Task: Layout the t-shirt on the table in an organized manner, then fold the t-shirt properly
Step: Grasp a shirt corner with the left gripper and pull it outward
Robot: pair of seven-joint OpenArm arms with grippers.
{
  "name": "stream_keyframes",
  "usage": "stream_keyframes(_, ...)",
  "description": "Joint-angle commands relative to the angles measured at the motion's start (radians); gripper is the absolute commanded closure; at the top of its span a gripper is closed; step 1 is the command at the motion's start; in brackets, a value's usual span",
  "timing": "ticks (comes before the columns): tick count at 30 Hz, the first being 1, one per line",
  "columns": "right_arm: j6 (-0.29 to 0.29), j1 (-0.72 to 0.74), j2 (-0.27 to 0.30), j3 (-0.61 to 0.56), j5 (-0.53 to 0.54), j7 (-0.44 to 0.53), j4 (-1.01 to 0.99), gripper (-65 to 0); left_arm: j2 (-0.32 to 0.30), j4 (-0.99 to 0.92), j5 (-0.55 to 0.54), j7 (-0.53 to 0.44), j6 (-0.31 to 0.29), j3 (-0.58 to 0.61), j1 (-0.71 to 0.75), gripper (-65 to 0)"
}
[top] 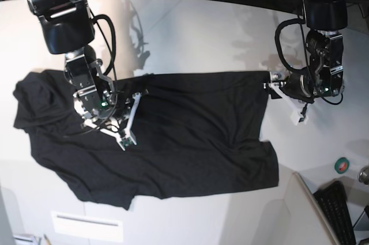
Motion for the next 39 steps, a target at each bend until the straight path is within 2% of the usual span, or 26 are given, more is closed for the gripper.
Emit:
stream_keyframes(1,-0.001,0.018,0.004,0.001,-0.001,-0.003,0.013,0.0,-0.014,0.015,-0.005,-0.005,-0.004,-0.003,-0.015,-33.2)
stream_keyframes(3,-0.001,0.018,0.004,0.003,-0.001,-0.003,0.013,0.0,-0.014,0.009,-0.005,-0.005,-0.004,-0.003,-0.015,-27.6)
stream_keyframes(9,-0.001,0.018,0.004,0.004,-0.001,-0.003,0.013,0.0,-0.013,0.007,-0.005,-0.005,-0.004,-0.003,-0.013,0.0)
stream_keyframes(14,-0.001,0.018,0.004,0.004,-0.001,-0.003,0.013,0.0,-0.017,0.027,-0.005,-0.005,-0.004,-0.014,0.007,0.0)
stream_keyframes(18,-0.003,0.018,0.004,0.004,-0.001,-0.003,0.013,0.0,-0.017,0.132,-0.003,-0.002,-0.004,-0.014,0.057,0.0)
stream_keyframes(27,-0.009,0.018,-0.001,0.004,-0.001,-0.003,0.011,0.0,-0.034,0.385,0.003,-0.002,-0.002,-0.016,0.269,0.0)
stream_keyframes(39,-0.009,0.018,-0.002,0.006,-0.001,-0.004,0.007,0.0,-0.083,0.564,0.004,-0.007,-0.002,-0.003,0.471,0.0)
